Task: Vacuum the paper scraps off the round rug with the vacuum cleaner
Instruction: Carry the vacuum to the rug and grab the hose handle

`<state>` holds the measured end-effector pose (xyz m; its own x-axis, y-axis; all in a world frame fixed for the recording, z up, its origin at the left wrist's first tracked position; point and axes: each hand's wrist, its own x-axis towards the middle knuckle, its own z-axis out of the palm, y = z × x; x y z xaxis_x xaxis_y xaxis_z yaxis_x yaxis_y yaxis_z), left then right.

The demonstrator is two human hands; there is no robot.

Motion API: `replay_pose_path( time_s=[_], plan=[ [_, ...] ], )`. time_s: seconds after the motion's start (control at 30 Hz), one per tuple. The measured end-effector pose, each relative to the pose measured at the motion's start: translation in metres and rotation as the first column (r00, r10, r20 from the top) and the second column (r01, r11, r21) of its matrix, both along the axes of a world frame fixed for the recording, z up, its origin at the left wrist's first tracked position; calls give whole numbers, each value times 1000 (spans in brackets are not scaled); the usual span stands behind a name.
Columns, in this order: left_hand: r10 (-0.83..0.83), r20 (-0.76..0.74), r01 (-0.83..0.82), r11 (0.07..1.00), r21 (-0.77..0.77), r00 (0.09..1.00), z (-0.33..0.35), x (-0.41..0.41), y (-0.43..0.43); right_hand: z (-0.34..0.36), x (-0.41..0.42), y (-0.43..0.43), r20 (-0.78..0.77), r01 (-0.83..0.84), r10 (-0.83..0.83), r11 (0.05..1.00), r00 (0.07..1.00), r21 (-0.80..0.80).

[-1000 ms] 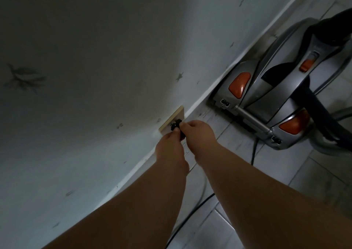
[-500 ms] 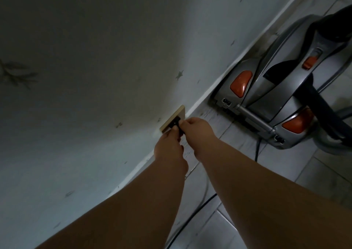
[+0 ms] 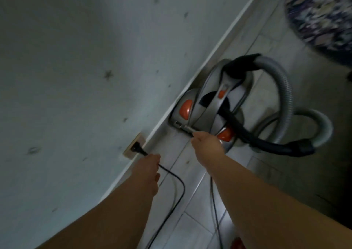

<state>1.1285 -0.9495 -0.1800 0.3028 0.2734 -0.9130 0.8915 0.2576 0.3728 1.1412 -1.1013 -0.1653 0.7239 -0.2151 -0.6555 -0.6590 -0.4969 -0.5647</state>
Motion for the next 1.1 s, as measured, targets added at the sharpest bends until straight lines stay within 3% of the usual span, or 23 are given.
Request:
replay_pose_path(
  time_s=[0.1, 0.3, 0.57, 0.9, 1.1],
  plan=[
    [-96, 69, 100, 993, -56, 993, 24, 2, -41, 38, 1, -48, 70, 38, -36, 999, 997, -34],
    [-184, 174, 205, 972, -112, 967, 85, 14, -141, 95, -3, -129, 146, 172, -177, 984, 973, 47],
    [-221, 249, 256, 960, -116, 943, 126, 16, -217, 132, -5, -196, 181, 92, -94, 996, 979, 19],
    [-385, 272, 384, 922, 60, 882, 65, 44, -222, 55, 17, -187, 83, -114, 117, 993, 990, -37],
    [-646, 290, 583, 763, 280, 706, 8, 72, -212, -19, 33, -179, -21, -306, 308, 931, 951, -199]
  ],
)
